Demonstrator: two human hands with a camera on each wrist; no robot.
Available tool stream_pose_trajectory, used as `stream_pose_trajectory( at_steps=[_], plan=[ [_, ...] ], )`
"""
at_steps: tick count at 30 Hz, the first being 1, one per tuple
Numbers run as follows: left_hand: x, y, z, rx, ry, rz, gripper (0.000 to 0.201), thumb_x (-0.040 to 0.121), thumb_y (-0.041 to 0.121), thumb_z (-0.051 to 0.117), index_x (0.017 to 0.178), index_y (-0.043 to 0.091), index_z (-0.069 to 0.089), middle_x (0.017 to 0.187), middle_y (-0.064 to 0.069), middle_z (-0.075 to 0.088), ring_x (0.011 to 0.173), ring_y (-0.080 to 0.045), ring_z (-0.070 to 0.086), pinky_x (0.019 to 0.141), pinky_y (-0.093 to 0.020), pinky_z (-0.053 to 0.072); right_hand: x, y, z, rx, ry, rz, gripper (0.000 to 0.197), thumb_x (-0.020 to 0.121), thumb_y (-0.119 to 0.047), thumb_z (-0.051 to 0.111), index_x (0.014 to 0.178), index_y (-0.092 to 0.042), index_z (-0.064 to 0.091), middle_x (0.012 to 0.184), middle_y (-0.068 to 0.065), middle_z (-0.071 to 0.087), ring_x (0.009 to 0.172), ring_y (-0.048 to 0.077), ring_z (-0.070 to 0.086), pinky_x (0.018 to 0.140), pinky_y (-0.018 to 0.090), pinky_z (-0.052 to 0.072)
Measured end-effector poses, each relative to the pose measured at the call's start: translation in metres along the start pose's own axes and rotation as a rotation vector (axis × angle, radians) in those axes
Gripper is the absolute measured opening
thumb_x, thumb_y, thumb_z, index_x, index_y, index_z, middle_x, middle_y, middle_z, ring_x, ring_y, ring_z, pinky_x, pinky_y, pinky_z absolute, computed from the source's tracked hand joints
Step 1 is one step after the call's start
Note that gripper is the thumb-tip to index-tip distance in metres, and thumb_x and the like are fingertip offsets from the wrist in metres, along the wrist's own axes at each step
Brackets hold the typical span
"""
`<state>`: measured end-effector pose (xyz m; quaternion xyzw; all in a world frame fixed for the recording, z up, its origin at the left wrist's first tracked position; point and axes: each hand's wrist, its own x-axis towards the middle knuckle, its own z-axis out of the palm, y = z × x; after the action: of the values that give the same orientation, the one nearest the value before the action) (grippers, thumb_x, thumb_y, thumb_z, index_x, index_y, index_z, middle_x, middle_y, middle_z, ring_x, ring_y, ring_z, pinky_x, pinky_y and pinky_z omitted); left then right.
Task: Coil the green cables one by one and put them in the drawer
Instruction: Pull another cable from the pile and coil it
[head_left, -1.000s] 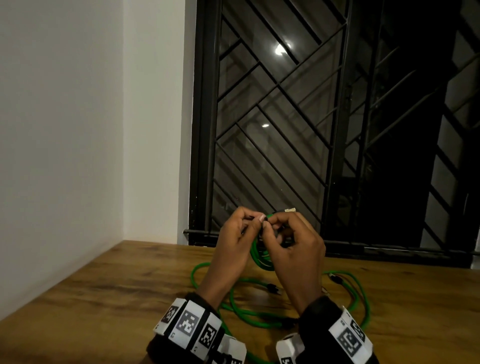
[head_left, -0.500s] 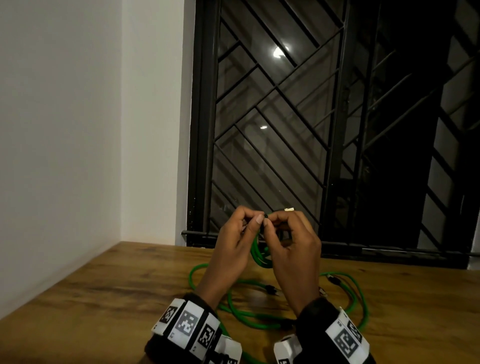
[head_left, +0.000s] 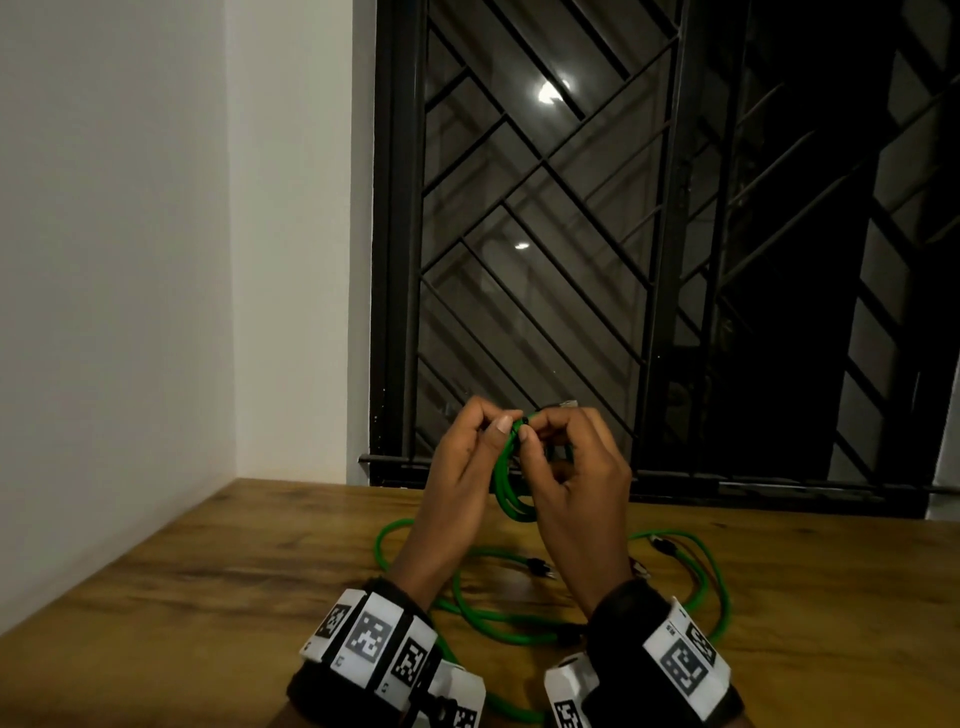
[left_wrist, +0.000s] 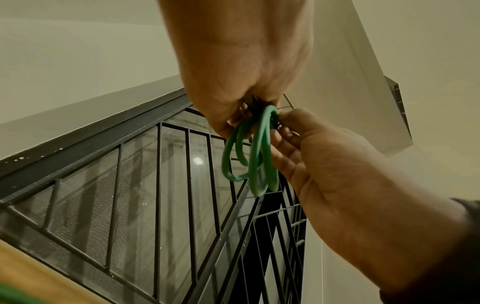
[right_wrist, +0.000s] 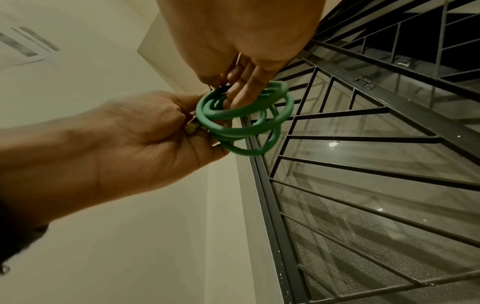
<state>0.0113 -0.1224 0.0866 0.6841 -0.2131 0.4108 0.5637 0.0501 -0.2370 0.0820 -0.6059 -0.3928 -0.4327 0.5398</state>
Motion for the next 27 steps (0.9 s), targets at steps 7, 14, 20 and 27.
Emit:
stream_pose_trajectory(
  at_steps=[7,14,20,27],
  plan=[
    [0.0029,-0.0024,-0.0010,-0.032,0.024,-0.007,0.019,0.102,0.025,0.048,0.102,0.008,0.056,0.089,-0.010,0.058,0.081,-0.019,0.057,0.070,-0.032,0.049,-0.0006,0.0004,0.0015,0.046,-0.043,0.018,0.004,0.096,-0.010,0.063,0.095,-0.014,0.062,0.093,-0.004,0.057,0.085,0.007,0.059,0.062,0.011,0.045],
    [0.0050,-0.0040,-0.0048,-0.047,0.027,-0.014,0.022,0.101,0.029,0.048,0.102,0.008,0.054,0.085,-0.008,0.056,0.076,-0.021,0.056,0.065,-0.032,0.048,-0.0020,-0.0008,0.0022,0.086,-0.021,0.023,0.004,0.098,-0.012,0.060,0.095,-0.015,0.062,0.092,-0.005,0.060,0.084,0.009,0.063,0.063,0.018,0.051],
    [0.0067,-0.0021,-0.0048,-0.092,0.069,-0.033,0.022,0.100,0.026,0.049,0.100,0.005,0.055,0.080,-0.004,0.058,0.073,-0.017,0.056,0.064,-0.026,0.049,-0.0014,-0.0017,0.0018,0.102,-0.062,0.001,0.005,0.099,-0.012,0.059,0.098,-0.013,0.064,0.092,-0.005,0.061,0.085,0.007,0.062,0.068,0.014,0.049],
    [0.0073,0.0011,-0.0058,-0.141,0.116,-0.067,0.025,0.095,0.031,0.051,0.097,0.006,0.057,0.081,-0.003,0.060,0.077,-0.017,0.058,0.069,-0.030,0.049,-0.0026,0.0044,0.0042,0.106,-0.092,-0.015,0.008,0.101,-0.013,0.059,0.104,-0.012,0.067,0.098,-0.005,0.061,0.090,0.011,0.065,0.069,0.032,0.058]
  ],
)
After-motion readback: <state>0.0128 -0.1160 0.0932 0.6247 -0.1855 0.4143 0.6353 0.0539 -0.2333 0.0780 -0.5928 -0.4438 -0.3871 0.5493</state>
